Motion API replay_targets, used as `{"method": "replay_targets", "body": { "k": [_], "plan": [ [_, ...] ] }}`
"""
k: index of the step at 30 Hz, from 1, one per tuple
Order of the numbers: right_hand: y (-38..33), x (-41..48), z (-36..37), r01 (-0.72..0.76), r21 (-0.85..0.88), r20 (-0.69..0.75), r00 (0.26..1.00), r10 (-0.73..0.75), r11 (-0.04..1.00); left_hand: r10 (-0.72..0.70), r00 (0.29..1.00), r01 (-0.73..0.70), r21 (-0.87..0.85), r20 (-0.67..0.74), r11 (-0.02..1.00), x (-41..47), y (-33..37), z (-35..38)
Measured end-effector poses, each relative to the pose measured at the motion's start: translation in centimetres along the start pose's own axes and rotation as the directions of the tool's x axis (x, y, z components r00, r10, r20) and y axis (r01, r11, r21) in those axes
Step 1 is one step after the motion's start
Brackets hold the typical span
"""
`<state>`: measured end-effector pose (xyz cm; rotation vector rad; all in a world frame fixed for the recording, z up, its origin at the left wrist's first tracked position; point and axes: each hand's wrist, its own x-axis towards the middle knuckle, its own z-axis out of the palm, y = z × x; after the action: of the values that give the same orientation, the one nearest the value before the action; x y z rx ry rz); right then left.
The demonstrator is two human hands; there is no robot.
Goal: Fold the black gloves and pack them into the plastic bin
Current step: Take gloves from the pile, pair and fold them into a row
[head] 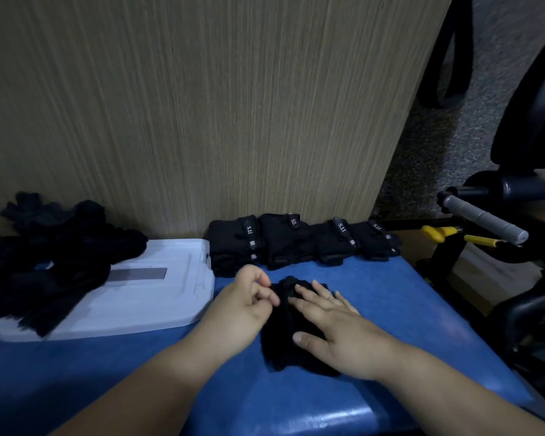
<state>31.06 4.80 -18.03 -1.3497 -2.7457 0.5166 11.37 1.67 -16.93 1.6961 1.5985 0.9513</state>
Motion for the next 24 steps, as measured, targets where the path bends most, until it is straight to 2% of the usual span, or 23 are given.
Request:
{"method": "replay_targets", "body": {
  "k": [5,11,16,18,20,22,24],
  "plan": [
    [0.2,0.0,0.0,0.0,-0.002,-0.03,1.0,0.0,1.0,0.13,0.991,-0.126,0.106,-0.036,0.986,-0.2,-0.5,1.2],
    [0.2,-0.3,-0.5,0.0,0.064,-0.175,0.985,0.011,0.998,0.189,0.978,-0.208,0.286,0.093,0.935,-0.1,-1.7,2.0],
    [0.4,-0.5,-0.8,0.049,0.103,-0.273,0.962,-0.019,0.993,0.247,0.937,-0.335,0.442,0.246,0.832,0.0,-1.6,1.8],
    [0.6,-0.5,-0.8,0.053,0.091,-0.205,0.978,-0.034,0.994,0.196,0.924,-0.351,0.529,0.328,0.772,-0.1,-1.4,1.7],
    [0.8,-0.6,-0.8,0.025,0.055,-0.066,0.998,-0.022,0.998,0.148,0.913,-0.358,0.573,0.38,0.737,-0.3,-1.2,1.5],
    [0.9,-0.8,-0.7,-0.018,-0.008,0.061,0.998,0.018,1.0,0.129,0.901,-0.373,0.589,0.413,0.718,-0.4,-1.1,1.3],
    [0.9,-0.9,-0.8,-0.053,-0.062,0.114,0.992,0.06,0.997,0.123,0.897,-0.384,0.608,0.425,0.695,-0.5,-1.1,1.3]
  ]
}}
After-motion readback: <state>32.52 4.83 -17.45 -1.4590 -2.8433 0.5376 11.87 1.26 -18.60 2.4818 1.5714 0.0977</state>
